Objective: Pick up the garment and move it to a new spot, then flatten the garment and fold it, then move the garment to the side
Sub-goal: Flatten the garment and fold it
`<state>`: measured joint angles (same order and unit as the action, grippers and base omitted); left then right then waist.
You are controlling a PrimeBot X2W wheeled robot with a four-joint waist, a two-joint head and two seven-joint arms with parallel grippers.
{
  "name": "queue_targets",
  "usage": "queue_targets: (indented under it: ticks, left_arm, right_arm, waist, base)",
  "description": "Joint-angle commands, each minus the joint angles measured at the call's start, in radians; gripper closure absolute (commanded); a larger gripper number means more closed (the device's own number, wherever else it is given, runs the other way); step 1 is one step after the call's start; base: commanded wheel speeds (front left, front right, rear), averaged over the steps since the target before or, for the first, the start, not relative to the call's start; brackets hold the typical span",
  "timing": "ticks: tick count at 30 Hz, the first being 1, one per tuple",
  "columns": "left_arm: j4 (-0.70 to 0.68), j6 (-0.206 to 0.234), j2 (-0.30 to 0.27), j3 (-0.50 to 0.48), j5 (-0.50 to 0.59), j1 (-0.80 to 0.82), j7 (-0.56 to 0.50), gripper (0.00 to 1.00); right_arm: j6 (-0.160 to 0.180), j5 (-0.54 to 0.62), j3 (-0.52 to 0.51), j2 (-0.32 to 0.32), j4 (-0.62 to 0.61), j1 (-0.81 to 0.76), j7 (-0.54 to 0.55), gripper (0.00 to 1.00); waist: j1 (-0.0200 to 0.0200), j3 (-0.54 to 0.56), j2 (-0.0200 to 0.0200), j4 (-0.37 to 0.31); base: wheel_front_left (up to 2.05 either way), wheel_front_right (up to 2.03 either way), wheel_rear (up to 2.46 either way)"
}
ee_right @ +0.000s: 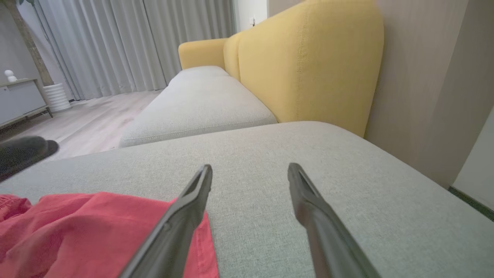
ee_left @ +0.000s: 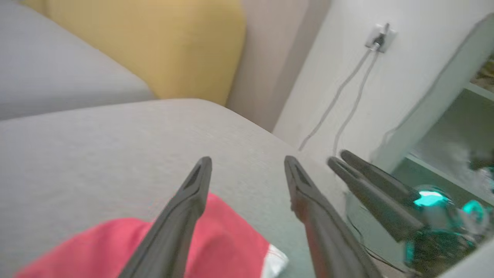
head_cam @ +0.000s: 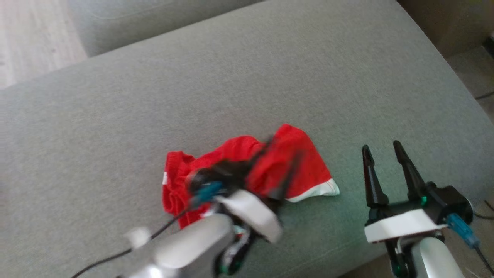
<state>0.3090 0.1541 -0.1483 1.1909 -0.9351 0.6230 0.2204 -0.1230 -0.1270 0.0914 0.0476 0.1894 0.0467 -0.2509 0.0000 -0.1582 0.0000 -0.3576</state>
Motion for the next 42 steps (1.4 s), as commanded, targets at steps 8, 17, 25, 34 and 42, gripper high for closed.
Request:
queue_targets:
  ticks: [8, 17, 25, 34, 42]
  left_arm:
    - [-0.263, 0.207, -0.202, -0.244, 0.101, -0.213, 0.041, 0.0]
    - [-0.302, 0.222, -0.246, -0.327, 0.148, -0.428, 0.041, 0.0]
    - [-0.201, 0.112, -0.198, -0.339, 0.173, -0.51, 0.041, 0.0]
    - [0.06, -0.014, -0.106, -0.285, 0.162, -0.434, 0.017, 0.0]
    - [0.126, -0.072, -0.065, -0.295, 0.151, -0.4, 0.029, 0.13]
  right_arm:
    - [-0.008, 0.029, -0.016, 0.03, -0.078, -0.025, -0.011, 0.0]
    - [-0.008, 0.031, -0.011, 0.034, -0.066, -0.047, -0.011, 0.0]
    - [-0.008, 0.032, 0.003, 0.032, -0.055, -0.054, -0.011, 0.0]
    - [-0.008, 0.028, 0.017, 0.036, -0.055, -0.038, -0.011, 0.0]
    - [-0.008, 0.027, 0.012, 0.036, -0.052, -0.036, -0.011, 0.0]
  waist:
    - [0.0, 0.056, 0.0, 0.104]
    - [0.0, 0.08, 0.0, 0.175]
    - [0.0, 0.081, 0.0, 0.205]
    - [0.0, 0.054, 0.0, 0.191]
    - [0.0, 0.043, 0.0, 0.172]
  base:
    - [0.0, 0.0, 0.0]
    - [0.0, 0.0, 0.0]
    - [0.0, 0.0, 0.0]
    - [0.0, 0.0, 0.0]
    - [0.0, 0.0, 0.0]
